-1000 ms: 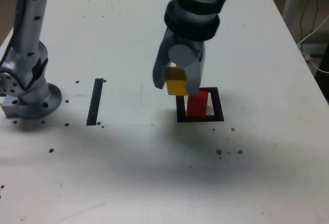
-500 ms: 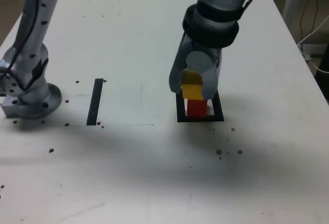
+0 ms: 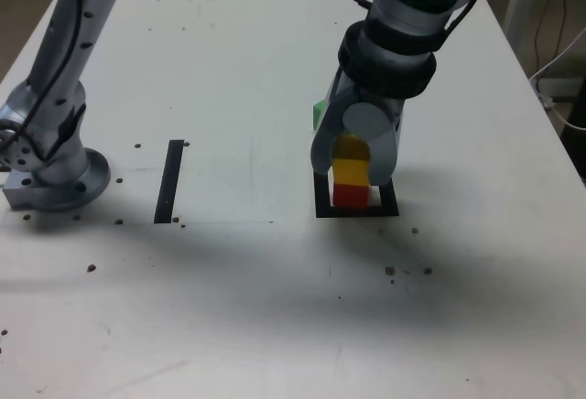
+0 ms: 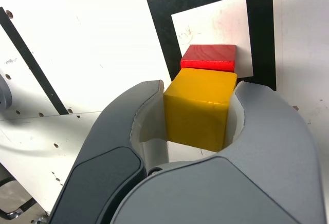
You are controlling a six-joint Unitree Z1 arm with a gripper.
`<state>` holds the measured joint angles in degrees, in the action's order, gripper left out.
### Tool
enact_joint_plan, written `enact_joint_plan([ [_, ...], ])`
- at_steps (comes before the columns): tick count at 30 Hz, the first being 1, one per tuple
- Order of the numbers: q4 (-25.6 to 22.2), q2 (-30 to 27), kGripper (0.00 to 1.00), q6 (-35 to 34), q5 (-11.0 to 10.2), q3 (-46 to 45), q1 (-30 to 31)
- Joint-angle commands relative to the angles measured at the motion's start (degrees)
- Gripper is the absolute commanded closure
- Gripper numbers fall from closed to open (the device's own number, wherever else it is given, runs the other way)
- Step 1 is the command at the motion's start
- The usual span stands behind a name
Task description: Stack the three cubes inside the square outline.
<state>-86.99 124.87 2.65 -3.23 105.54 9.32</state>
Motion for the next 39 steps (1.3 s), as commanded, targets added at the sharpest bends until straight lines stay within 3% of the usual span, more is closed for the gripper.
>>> enact_joint_plan([
  [1,0.0,0.3,0.76,0.1,-0.2,0.0,-0.1],
  [4,0.1,0.4,0.68,0.2,-0.3,-0.1,-0.2],
  [9,0.4,0.7,0.16,0.9,-0.1,-0.3,-0.2],
  [11,0.5,0.8,0.02,1.0,0.0,-0.4,-0.2],
  [25,0.8,0.5,0.00,1.2,0.1,-1.5,-0.5],
  [39,-0.8,-11.5,0.00,-0.5,-7.9,-6.2,-1.7],
])
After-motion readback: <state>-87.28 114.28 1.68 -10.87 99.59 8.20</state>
